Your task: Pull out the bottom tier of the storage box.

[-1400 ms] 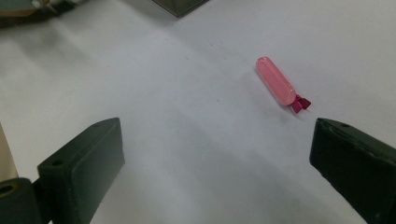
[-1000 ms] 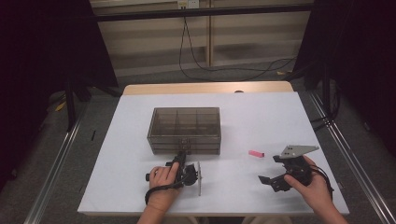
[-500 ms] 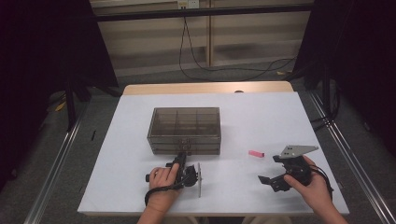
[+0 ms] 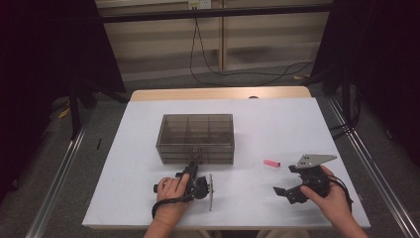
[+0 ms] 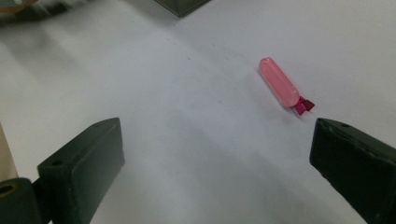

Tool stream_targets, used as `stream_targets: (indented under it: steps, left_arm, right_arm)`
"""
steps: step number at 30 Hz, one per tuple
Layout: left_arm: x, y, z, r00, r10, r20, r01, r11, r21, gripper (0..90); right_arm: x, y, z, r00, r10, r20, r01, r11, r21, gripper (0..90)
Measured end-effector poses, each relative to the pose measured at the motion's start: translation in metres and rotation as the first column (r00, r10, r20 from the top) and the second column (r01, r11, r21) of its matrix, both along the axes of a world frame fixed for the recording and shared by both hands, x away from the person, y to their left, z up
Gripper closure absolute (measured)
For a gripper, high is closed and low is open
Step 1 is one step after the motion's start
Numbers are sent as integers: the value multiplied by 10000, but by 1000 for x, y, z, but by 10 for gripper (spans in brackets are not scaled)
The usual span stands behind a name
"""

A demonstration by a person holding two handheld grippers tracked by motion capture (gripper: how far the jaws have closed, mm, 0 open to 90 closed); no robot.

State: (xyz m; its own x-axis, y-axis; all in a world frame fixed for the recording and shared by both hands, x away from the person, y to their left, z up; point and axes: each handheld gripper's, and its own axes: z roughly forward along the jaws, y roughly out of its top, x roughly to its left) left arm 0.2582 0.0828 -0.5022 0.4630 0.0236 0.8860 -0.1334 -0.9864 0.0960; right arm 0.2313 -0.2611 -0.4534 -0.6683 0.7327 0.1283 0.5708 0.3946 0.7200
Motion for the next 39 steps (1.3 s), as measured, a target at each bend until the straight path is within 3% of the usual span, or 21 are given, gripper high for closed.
stream_targets:
  steps: [1, 9, 12, 13, 17, 18, 22, 28, 30, 33, 34, 39]
  left_arm:
    - [0, -1, 0, 10000, 39, 58, -40, 9999, 157, 760]
    - [4, -5, -4, 10000, -22, 67, 22, 10000, 17, 757]
    - [5, -7, -7, 9998, 73, 181, -72, 10000, -60, 767]
    - [5, -8, -7, 9997, 260, 27, -260, 9996, -65, 779]
    - [5, -9, -7, 9992, 283, 265, -282, 9996, -32, 792]
    - [5, -9, -8, 9993, 331, 146, -330, 9994, -89, 794]
    - [3, -9, -6, 9991, 291, 300, -295, 9995, 118, 800]
    - [2, -8, -7, 9995, 310, 76, -309, 9995, -102, 799]
    - [1, -8, -6, 9994, 225, 262, -224, 9997, -22, 799]
    - [-1, -7, -6, 9995, 314, 97, -314, 9995, -4, 799]
    - [-1, -7, -6, 9996, 158, 253, -158, 9999, 23, 800]
    - [-5, -6, -6, 9996, 103, 249, -105, 9999, 61, 800]
  right_arm:
    - [0, 0, 0, 10000, -6, 2, 6, 10000, 1, 27]
    - [0, -1, 0, 10000, -44, 11, 44, 10000, -28, 28]
    - [0, 0, 0, 10000, -52, 19, 52, 10000, -14, 28]
    - [0, 0, 1, 10000, -80, 22, 80, 10000, -30, 27]
    - [0, 0, 1, 10000, -67, 18, 67, 10000, -8, 28]
    - [0, 0, 1, 10000, -70, 12, 70, 10000, -13, 28]
    - [-1, 0, 1, 10000, -55, 15, 55, 10000, -1, 27]
    - [0, -1, 1, 10000, -50, -6, 50, 10000, 37, 28]
    - [0, 0, 1, 10000, -43, -5, 43, 10000, 50, 28]
    - [0, 0, 1, 10000, -30, -1, 30, 10000, 52, 27]
    - [0, 1, 1, 10000, -40, 15, 40, 10000, 21, 28]
    - [0, 1, 1, 10000, -37, 10, 37, 10000, 34, 27]
